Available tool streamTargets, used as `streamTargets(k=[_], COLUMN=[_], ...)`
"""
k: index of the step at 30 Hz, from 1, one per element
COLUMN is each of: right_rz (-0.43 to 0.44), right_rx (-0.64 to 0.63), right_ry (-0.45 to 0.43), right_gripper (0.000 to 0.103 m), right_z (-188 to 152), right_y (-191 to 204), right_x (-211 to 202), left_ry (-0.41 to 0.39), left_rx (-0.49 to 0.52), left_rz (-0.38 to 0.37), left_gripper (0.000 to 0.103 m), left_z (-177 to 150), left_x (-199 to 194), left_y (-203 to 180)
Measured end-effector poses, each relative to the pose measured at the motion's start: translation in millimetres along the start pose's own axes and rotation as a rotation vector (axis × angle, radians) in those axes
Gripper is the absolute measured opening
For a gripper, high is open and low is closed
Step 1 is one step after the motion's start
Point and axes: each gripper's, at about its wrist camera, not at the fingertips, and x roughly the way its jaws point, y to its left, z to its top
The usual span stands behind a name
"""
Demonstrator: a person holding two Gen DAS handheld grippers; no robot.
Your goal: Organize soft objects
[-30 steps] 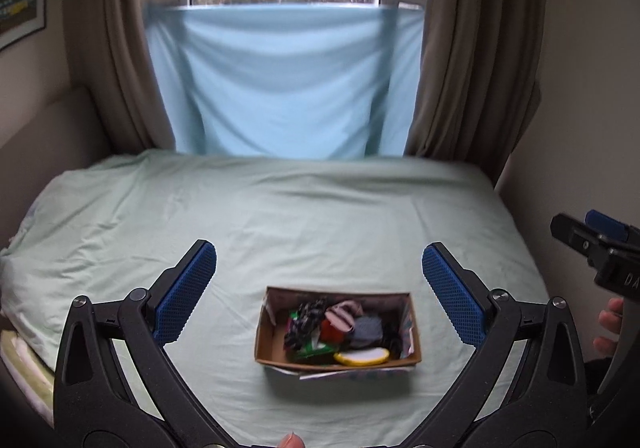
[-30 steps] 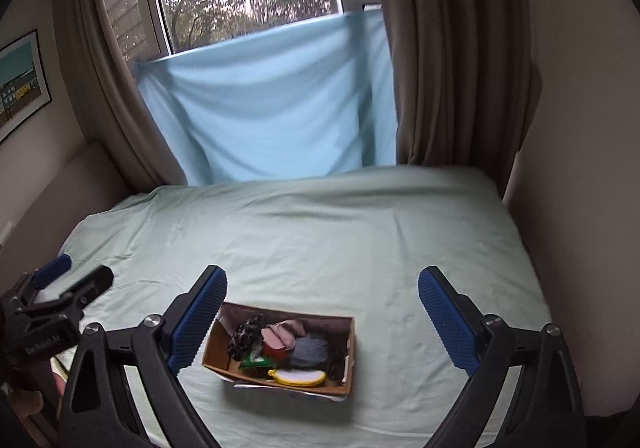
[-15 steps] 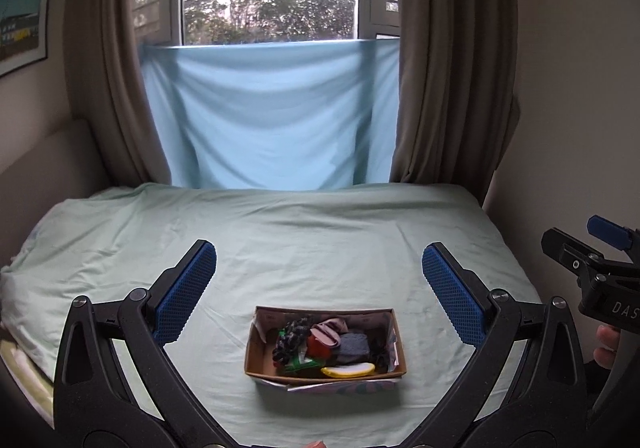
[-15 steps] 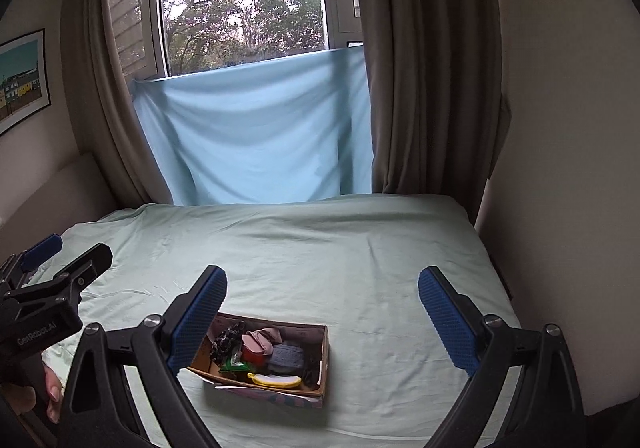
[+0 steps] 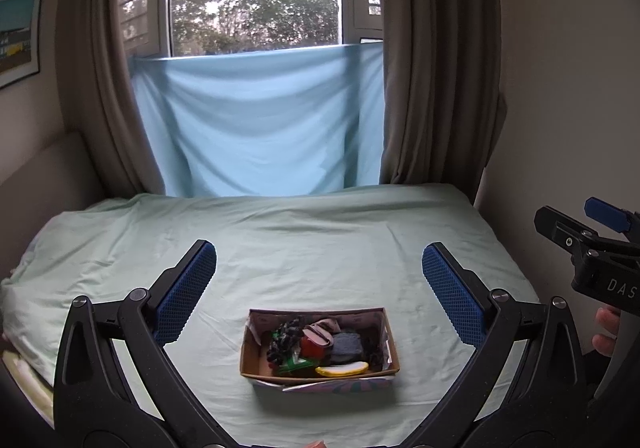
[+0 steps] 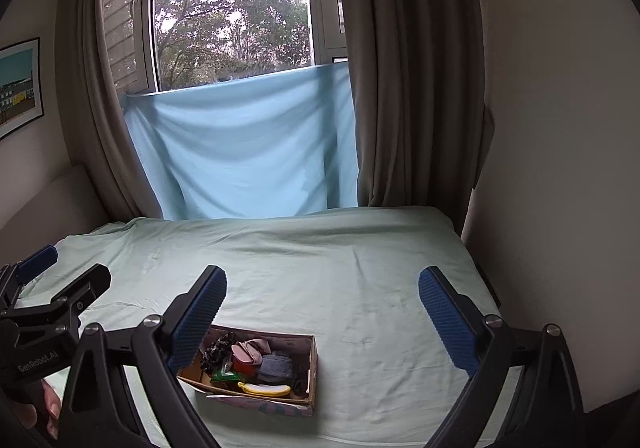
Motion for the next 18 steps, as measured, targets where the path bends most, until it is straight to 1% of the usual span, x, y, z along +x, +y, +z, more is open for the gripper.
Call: streamTargets(k=[4,9,18], right_rz=[-0.006,-0.015,-0.017], right_rx=[-0.003,-0.015,-0.024], right_ry=[-0.001,-0.009,-0.012], right_gripper=[0.096,0.096,0.096], right_z=[-0.2,-0.2,-0.6], right_y=[-0.2,2.1,7.1], right_x=[0.8,0.8,0.7], left_ry=[0.005,-0.007,-0.018], left_rx=[-0.008,-0.018,-0.006], left_rz=[-0.003,0.006,0.009], left_gripper=[0.103,0.103,0.103], left_z=[-0.4,-0.6,-2.0], left_x=[0.3,-0.3,0.8], left_y=[1.0,2.9,1.4])
